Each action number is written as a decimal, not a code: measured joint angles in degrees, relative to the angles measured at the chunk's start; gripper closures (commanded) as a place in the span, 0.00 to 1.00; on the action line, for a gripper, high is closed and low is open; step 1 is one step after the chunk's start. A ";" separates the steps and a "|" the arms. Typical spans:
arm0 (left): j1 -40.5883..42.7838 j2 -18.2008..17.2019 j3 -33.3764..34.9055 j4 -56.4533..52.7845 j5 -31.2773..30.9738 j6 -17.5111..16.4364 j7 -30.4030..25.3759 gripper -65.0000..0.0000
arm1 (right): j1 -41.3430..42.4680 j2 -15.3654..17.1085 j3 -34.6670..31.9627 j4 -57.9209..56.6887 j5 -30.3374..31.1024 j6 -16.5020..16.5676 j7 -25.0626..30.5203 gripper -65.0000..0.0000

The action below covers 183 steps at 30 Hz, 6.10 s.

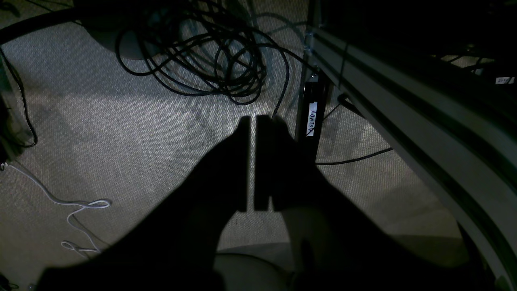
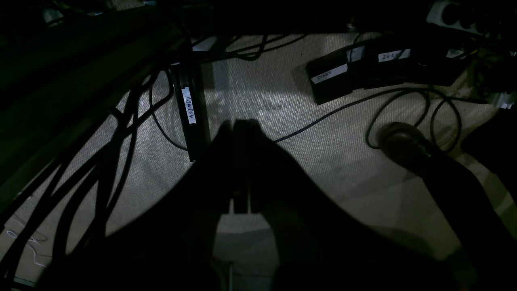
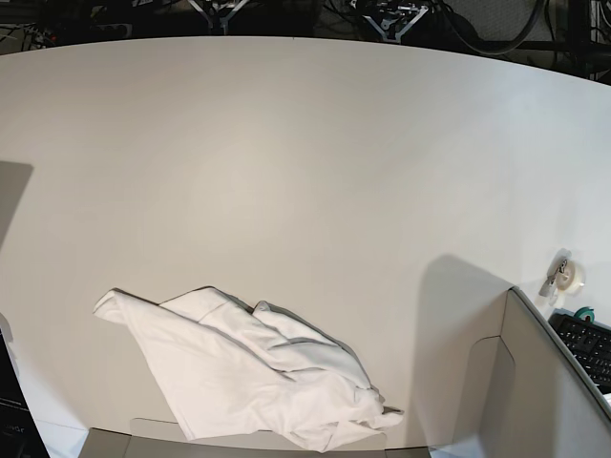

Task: Layout the t-shirt on the table in an organized manner, then fold the t-shirt properly

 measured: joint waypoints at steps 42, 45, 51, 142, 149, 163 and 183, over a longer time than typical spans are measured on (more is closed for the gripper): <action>30.36 0.02 -0.13 60.61 -0.50 0.00 14.78 1.00 | -25.03 1.62 -0.28 37.48 0.48 -0.28 -4.39 1.00; 34.53 0.15 -0.09 69.24 -0.83 -0.09 19.45 1.00 | -30.82 2.21 -0.35 46.82 0.39 -0.26 -4.46 1.00; 43.39 -0.02 0.11 84.54 -0.81 -0.04 16.74 1.00 | -43.10 4.44 0.28 65.70 0.33 -0.98 -5.70 1.00; 16.74 -12.94 -3.43 109.83 -23.82 -4.35 46.62 0.81 | 0.20 9.90 -23.15 94.07 -4.44 3.52 -56.26 1.00; 17.38 -12.85 -7.13 109.87 -23.85 -11.37 46.38 0.81 | -11.10 13.11 -22.73 110.88 -4.94 3.04 -63.67 1.00; 17.27 -12.87 -12.24 109.83 -23.85 -12.66 46.62 0.69 | -10.38 10.97 -23.19 110.71 -4.74 2.71 -61.18 0.55; 14.78 -12.83 -12.04 105.98 -23.63 -12.48 46.84 0.69 | 19.10 0.83 -2.16 74.51 -4.87 2.80 -50.27 0.52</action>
